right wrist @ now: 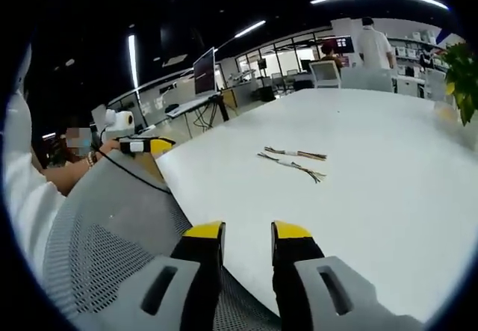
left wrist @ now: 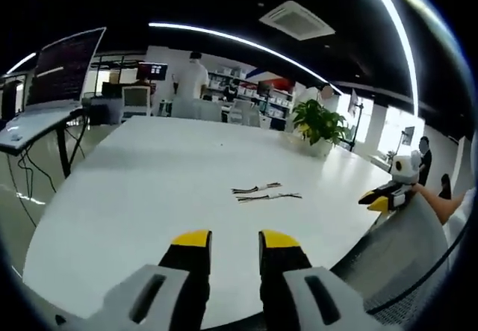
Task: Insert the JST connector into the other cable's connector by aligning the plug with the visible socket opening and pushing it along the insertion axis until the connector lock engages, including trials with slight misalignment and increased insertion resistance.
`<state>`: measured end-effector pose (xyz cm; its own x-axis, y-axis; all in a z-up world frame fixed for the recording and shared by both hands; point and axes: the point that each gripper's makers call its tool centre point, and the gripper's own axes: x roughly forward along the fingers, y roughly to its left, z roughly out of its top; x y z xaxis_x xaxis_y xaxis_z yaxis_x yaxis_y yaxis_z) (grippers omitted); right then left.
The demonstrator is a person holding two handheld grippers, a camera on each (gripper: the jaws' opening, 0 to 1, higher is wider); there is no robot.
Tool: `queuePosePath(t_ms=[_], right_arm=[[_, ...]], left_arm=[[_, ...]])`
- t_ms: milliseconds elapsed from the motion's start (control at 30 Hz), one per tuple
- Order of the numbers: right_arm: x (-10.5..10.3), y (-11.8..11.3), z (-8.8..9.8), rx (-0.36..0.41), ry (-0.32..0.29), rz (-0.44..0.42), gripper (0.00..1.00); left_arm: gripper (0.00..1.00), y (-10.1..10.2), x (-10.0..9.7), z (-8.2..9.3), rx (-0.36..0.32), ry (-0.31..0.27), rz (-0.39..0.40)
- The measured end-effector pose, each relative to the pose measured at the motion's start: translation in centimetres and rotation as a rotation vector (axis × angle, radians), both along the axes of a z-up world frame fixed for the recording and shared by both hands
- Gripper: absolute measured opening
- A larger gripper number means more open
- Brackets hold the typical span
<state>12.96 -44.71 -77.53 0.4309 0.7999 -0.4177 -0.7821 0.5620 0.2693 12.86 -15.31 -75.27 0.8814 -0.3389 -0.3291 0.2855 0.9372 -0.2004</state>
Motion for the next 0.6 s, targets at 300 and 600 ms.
queuePosePath(t_ms=[300,600], right_arm=[[-0.22,0.34,0.34,0.043,0.015,0.011,0.21],[-0.47,0.44,0.28,0.044,0.021,0.027,0.21]], left_arm=[[0.17,-0.07,-0.08,-0.18,0.021,0.023,0.013],[0.16,0.22,-0.12,-0.13,-0.053,0.029,0.053]])
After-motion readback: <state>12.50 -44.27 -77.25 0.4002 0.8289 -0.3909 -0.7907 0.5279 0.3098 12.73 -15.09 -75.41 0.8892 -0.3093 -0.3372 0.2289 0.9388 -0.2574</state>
